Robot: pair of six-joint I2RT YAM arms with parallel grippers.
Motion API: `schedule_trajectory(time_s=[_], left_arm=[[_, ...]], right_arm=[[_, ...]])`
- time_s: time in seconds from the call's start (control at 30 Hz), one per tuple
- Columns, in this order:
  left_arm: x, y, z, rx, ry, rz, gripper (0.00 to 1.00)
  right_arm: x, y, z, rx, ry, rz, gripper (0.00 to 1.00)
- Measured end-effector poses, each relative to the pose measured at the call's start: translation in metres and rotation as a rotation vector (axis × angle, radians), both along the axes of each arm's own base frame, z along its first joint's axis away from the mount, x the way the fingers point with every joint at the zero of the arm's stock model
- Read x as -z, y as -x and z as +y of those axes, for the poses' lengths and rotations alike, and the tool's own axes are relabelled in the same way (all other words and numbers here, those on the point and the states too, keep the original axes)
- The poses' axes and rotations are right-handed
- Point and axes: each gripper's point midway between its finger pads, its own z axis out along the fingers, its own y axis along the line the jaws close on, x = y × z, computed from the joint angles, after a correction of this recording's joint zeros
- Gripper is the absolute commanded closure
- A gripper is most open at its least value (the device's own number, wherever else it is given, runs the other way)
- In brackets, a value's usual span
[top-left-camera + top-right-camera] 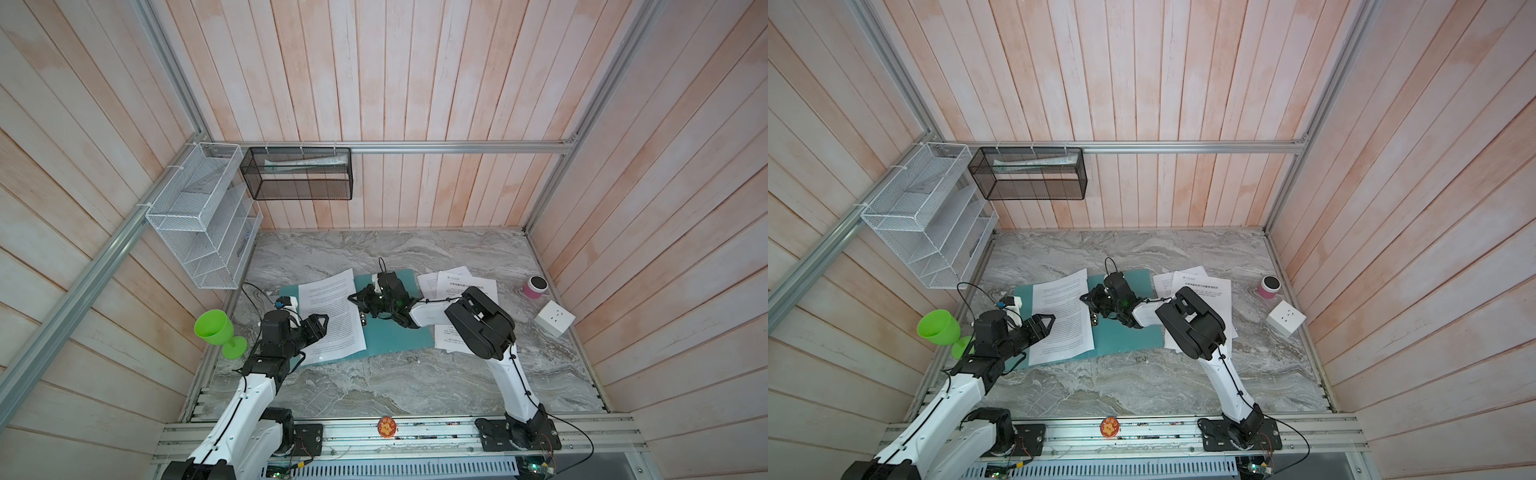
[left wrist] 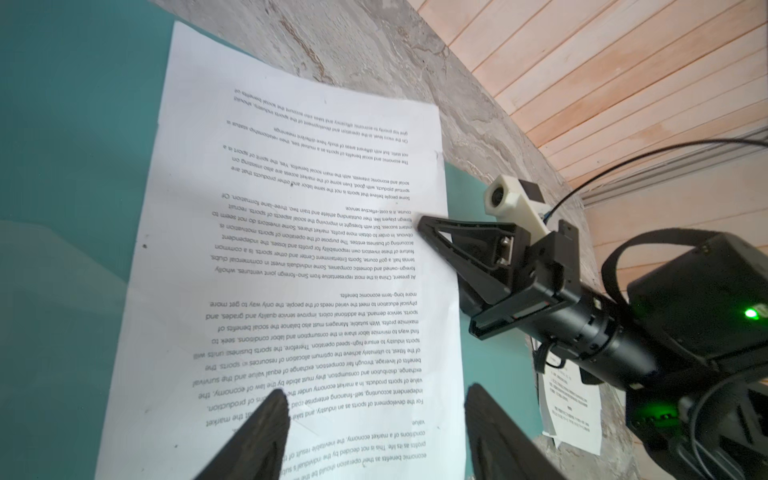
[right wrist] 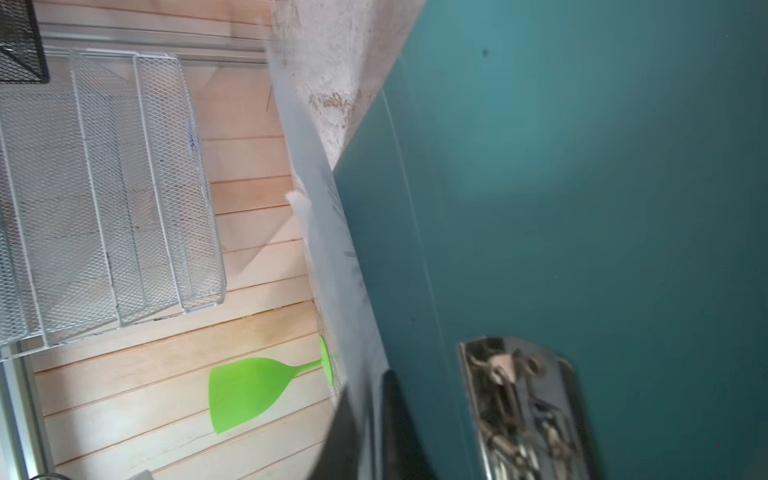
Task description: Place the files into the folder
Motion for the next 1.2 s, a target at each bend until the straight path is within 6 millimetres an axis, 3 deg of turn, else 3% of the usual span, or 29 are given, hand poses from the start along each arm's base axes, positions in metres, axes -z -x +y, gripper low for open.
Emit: schedule_trajectory(time_s=[0.13, 0.3, 0.4, 0.57, 0.7, 1.0, 1.2], left_arm=[[-0.003, -0.01, 0.019, -0.077, -0.066, 0.024, 0.14], [-0.013, -0.053, 0.055, -0.207, -0.189, 0.108, 0.09], [-0.003, -0.072, 0.074, -0.27, -0.273, 0.172, 0.08], [0.038, -0.069, 0.093, -0.317, -0.357, 0.305, 0.07], [0.057, -0.057, 0.104, -0.335, -0.37, 0.356, 0.06], [0.068, -0.051, 0.125, -0.351, -0.325, 0.365, 0.06], [0.084, -0.052, 0.117, -0.302, -0.282, 0.399, 0.06]], right_arm=[[0.001, 0.006, -0.031, -0.003, 0.089, -0.043, 0.53], [-0.024, 0.007, -0.081, 0.03, 0.162, -0.128, 0.52], [-0.042, 0.006, -0.093, 0.018, 0.194, -0.193, 0.53], [-0.051, 0.005, -0.088, -0.081, 0.274, -0.256, 0.47], [-0.057, 0.008, -0.083, -0.155, 0.296, -0.292, 0.46], [-0.019, 0.03, -0.073, -0.286, 0.308, -0.233, 0.47], [-0.018, 0.042, -0.066, -0.328, 0.289, -0.22, 0.49]])
